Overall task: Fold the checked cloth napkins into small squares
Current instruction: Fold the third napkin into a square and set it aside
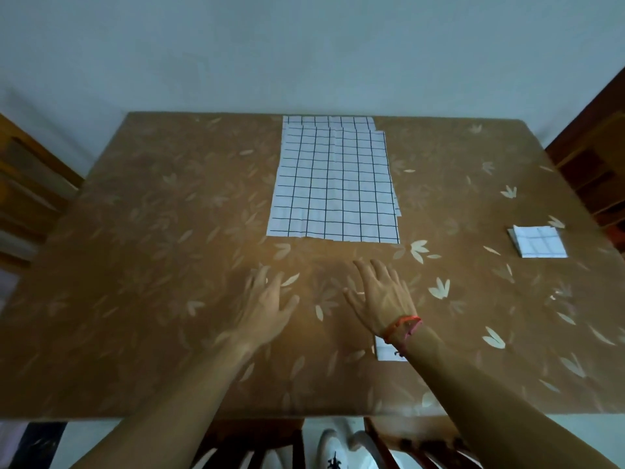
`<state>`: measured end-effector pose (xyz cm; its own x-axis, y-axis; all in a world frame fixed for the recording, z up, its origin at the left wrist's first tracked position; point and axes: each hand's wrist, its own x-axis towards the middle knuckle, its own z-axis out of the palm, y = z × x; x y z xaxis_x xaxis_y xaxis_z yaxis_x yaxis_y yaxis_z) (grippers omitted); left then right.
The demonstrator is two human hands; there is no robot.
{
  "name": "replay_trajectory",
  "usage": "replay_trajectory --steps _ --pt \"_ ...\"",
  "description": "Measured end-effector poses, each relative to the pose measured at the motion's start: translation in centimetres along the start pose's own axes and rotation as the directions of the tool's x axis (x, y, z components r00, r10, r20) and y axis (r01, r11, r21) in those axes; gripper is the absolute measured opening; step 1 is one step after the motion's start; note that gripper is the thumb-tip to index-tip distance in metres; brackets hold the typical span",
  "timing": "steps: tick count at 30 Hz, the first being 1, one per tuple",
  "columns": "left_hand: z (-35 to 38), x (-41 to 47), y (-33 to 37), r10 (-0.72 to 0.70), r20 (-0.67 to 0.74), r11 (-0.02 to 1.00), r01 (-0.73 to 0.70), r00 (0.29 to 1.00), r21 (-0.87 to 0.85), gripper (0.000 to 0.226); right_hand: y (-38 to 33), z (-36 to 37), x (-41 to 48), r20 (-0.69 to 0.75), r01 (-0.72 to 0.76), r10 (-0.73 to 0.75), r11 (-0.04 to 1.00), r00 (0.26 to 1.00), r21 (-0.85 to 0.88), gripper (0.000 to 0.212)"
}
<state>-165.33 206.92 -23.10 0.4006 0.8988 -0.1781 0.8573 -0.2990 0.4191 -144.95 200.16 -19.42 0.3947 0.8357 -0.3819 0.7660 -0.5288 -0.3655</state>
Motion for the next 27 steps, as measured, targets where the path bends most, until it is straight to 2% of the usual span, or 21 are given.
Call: replay_trajectory --steps 2,3,5,7,9,10,12,17,24,27 --pt "0.1 1.4 -0.6 0.016 -0.004 1.000 -0.016 1.000 -0.015 0.049 0.2 0.6 1.3 -0.076 0.124 -0.136 0.983 0.988 -0.137 0.057" --pt "0.0 2.2 -0.7 0.037 -0.018 0.999 -0.037 0.999 -0.007 0.050 -0.1 0.3 1.6 -0.095 0.147 -0.162 0.978 0.982 -0.145 0.057" --pt "0.1 3.6 -0.9 0.068 -0.026 0.997 -0.068 0.997 -0.025 0.057 0.2 0.0 3.3 -0.060 0.053 -0.056 0.997 0.997 -0.056 0.049" --pt "0.8 5.4 -1.1 0.086 -0.024 0.996 -0.087 0.996 -0.023 0.059 1.1 0.1 5.1 0.001 0.013 -0.013 0.998 1.000 -0.069 0.049" --pt "1.4 7.5 -1.1 0.080 -0.011 0.997 -0.080 0.997 0.016 0.055 2.0 0.6 6.9 -0.090 0.030 -0.028 0.999 0.996 0.023 0.060" --pt "1.7 8.6 -1.2 0.078 -0.010 0.996 -0.078 0.997 0.032 0.052 2.2 0.9 8.1 -0.148 0.084 -0.087 0.996 0.985 -0.029 0.062" --pt "2.4 10.6 -1.3 0.074 0.004 0.996 -0.074 0.997 0.044 0.045 2.6 1.6 10.9 -0.161 0.147 -0.172 0.977 0.972 -0.157 0.060" --pt "3.7 15.0 -1.6 0.041 0.050 0.990 -0.048 0.998 0.135 0.049 4.1 2.6 16.1 -0.162 0.100 -0.157 0.945 0.974 -0.312 0.057" --pt "5.7 20.0 -3.6 0.015 0.056 0.991 -0.022 0.998 0.128 0.055 5.6 3.3 21.0 -0.112 0.093 -0.131 0.952 0.985 -0.290 0.067" --pt "6.5 20.8 -3.6 0.008 0.064 0.979 -0.021 0.998 0.203 0.057 5.7 4.0 21.9 -0.126 0.107 -0.146 0.955 0.981 -0.278 0.070"
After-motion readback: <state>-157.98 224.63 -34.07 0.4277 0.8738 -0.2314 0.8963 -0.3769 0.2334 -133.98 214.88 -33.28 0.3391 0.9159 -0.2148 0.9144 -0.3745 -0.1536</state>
